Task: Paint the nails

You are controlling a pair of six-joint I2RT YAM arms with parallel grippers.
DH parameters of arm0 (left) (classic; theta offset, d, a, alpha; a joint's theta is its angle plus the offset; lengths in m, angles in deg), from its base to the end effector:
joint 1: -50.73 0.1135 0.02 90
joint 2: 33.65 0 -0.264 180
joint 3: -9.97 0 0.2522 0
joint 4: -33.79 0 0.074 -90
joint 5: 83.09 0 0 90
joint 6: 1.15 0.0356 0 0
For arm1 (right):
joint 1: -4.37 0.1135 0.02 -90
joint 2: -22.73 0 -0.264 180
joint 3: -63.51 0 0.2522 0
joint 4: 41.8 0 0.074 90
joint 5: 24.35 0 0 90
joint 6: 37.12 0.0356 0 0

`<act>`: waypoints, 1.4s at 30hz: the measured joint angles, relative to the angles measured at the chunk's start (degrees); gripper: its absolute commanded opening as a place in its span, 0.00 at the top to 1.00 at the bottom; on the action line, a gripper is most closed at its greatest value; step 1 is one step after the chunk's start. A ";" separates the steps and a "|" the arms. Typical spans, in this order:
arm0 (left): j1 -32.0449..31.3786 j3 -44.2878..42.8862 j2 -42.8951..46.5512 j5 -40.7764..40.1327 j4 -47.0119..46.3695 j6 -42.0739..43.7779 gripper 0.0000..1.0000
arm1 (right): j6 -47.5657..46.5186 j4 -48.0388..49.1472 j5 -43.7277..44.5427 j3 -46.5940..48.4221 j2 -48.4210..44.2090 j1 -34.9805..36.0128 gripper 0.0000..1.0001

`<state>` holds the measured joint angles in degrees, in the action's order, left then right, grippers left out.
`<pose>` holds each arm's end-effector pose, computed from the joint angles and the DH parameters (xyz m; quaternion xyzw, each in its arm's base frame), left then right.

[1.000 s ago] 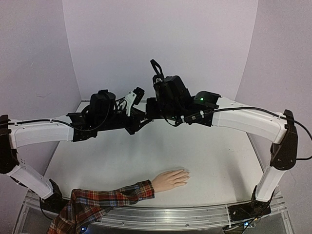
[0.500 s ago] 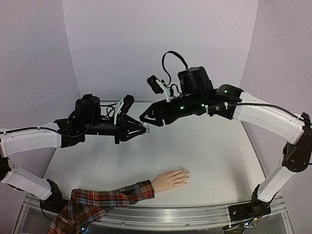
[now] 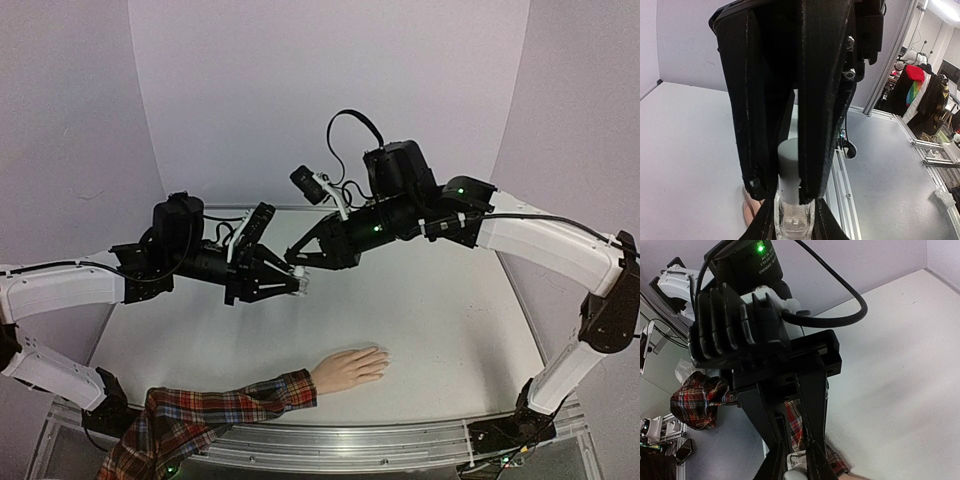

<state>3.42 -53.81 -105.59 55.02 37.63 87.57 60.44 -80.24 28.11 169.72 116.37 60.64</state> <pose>0.1727 -0.2263 0.3084 0.5136 0.5529 -0.5252 0.3934 0.1901 0.3238 0.3872 -0.4865 0.6605 0.4972 0.2825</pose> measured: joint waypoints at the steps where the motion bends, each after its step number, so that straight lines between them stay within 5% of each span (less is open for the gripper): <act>1: 0.00 0.00 0.00 -0.02 -0.05 -0.01 1.00 | 0.05 0.18 -0.08 -0.10 0.00 0.00 0.87; 5: 0.00 0.00 0.00 -0.88 0.57 -1.27 1.00 | -0.62 0.81 0.54 -0.62 0.00 -0.11 0.83; 10: -0.38 0.00 0.19 -3.65 0.60 -1.45 1.00 | -0.52 1.21 1.14 -0.77 0.00 -0.38 0.91; 14: -0.76 0.00 0.67 -7.18 0.86 -1.49 1.00 | -0.31 1.83 2.89 -0.77 0.07 -0.43 0.75; 19: -0.92 -0.29 0.76 -11.44 1.12 -0.37 1.00 | 0.43 2.27 4.61 -0.77 0.55 -0.44 0.71; 23: -0.92 -0.52 0.84 -12.05 1.90 0.62 1.00 | 0.47 2.29 5.29 -0.87 0.66 -0.45 0.89; 29: -0.92 -0.55 0.98 -12.35 3.21 0.83 0.98 | -0.94 1.92 6.92 -1.17 0.73 -0.43 1.00; 36: -0.71 -1.05 0.98 -19.34 3.78 -0.11 0.15 | -0.38 2.31 12.38 -2.36 0.59 -0.24 1.00; 38: -0.34 -1.18 1.00 -23.12 3.43 -0.46 0.05 | 0.37 2.27 16.82 -4.01 0.19 -0.31 1.00; 42: 0.11 -1.05 1.24 -29.32 3.05 -1.46 0.03 | 3.14 3.06 27.49 -9.78 -2.10 -1.86 1.00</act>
<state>3.53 -54.87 -104.35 25.70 40.68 86.12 63.58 -77.18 55.60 159.94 114.28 58.78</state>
